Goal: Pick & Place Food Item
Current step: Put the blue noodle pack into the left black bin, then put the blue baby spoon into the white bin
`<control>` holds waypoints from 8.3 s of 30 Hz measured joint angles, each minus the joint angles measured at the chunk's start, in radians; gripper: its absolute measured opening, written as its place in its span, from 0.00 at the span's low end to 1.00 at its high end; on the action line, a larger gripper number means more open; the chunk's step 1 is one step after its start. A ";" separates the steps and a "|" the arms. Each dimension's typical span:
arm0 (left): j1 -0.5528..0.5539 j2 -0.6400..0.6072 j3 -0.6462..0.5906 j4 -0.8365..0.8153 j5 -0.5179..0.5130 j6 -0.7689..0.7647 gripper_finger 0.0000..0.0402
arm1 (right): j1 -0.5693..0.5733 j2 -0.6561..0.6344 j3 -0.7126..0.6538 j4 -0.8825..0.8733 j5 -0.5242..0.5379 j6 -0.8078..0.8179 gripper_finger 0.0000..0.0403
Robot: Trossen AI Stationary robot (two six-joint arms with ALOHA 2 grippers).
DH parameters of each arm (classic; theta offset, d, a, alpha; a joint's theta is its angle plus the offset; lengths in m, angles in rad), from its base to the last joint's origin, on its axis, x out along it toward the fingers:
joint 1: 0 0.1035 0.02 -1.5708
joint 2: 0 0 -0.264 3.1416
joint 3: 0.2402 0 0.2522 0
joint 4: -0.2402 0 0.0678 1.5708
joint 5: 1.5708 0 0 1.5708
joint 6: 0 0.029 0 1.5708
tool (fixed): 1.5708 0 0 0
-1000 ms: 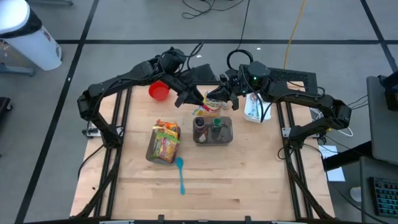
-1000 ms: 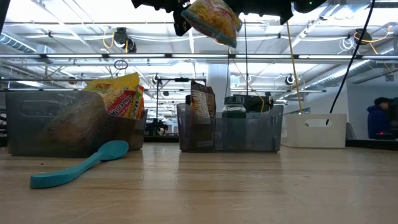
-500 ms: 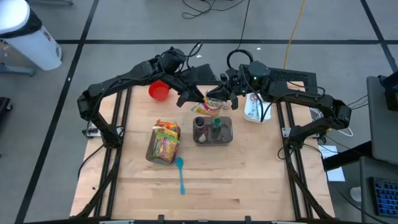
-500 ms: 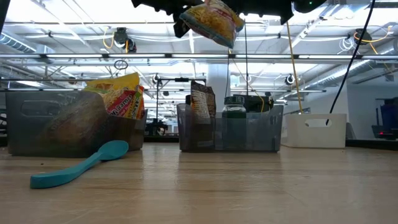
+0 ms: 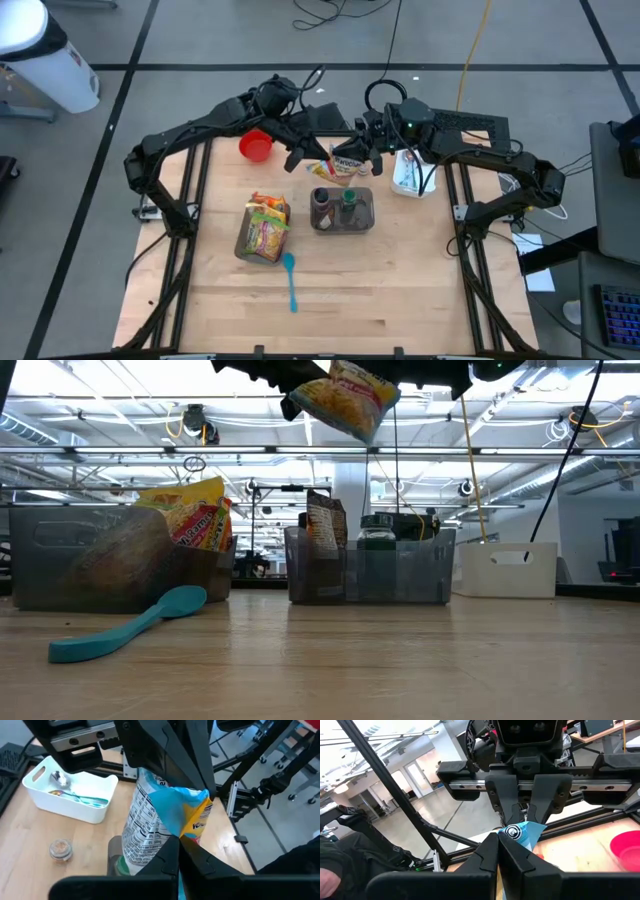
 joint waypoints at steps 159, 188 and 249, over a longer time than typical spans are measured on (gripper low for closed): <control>-0.457 -0.076 -0.389 -0.770 -0.278 0.432 0.00 | 0.261 0.000 -0.179 0.010 0.810 0.116 0.45; -0.397 -0.001 -0.389 -0.642 -0.217 0.302 0.20 | 0.262 0.000 -0.179 -0.008 0.807 0.141 0.45; -0.984 -0.594 -0.897 0.550 -1.124 -1.189 0.52 | 0.614 -0.152 -0.332 -0.109 0.647 -0.030 0.45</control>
